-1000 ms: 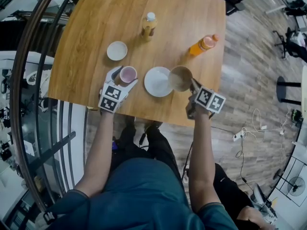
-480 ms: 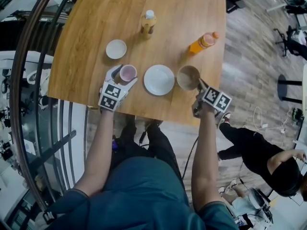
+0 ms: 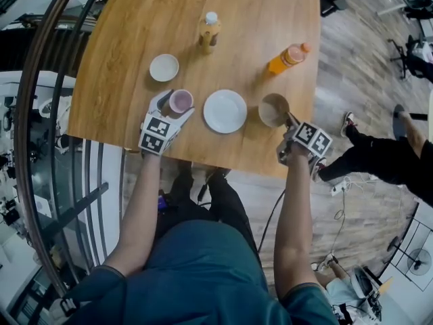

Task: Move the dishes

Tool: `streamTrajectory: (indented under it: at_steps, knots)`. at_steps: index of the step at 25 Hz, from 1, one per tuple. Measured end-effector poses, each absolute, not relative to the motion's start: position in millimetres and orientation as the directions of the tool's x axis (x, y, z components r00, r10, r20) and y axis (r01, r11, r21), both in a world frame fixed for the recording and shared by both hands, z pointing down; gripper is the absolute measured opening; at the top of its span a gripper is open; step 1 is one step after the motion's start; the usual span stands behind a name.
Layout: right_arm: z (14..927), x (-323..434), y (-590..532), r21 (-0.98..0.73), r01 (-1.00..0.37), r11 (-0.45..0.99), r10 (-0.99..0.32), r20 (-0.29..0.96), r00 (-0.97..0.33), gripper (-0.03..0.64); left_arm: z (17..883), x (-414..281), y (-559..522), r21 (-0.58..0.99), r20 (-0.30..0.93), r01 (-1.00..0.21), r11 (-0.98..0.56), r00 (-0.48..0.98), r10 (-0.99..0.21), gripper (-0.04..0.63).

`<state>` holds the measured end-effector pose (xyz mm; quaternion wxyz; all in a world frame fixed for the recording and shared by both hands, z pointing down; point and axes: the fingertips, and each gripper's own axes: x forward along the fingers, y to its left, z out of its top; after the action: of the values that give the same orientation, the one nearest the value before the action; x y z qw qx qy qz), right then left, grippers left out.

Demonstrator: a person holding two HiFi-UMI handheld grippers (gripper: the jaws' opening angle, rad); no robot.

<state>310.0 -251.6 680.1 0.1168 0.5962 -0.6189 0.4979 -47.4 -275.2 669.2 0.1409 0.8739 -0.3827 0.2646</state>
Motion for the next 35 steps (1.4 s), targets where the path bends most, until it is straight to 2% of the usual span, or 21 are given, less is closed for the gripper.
streamTrajectory:
  at_steps: [17,23,35]
  knots:
    - [715,326,-237,-0.468,-0.825,-0.318,-0.582,0.783,-0.220,0.028,646,-55,-276,0.139,0.469,-0.707,-0.694,0.664,-0.582,0.353]
    - [709,329,-239,-0.470,-0.829,-0.302,-0.606,0.766,-0.214,0.032,626,-68,-276,0.145,0.438,-0.710,-0.689,0.671,-0.599,0.353]
    - [649,335,-242,-0.379,-0.888,-0.261,-0.677,0.728,-0.111,0.055,563,-93,-283,0.097,0.360,-0.724,-0.683,0.666,-0.654,0.346]
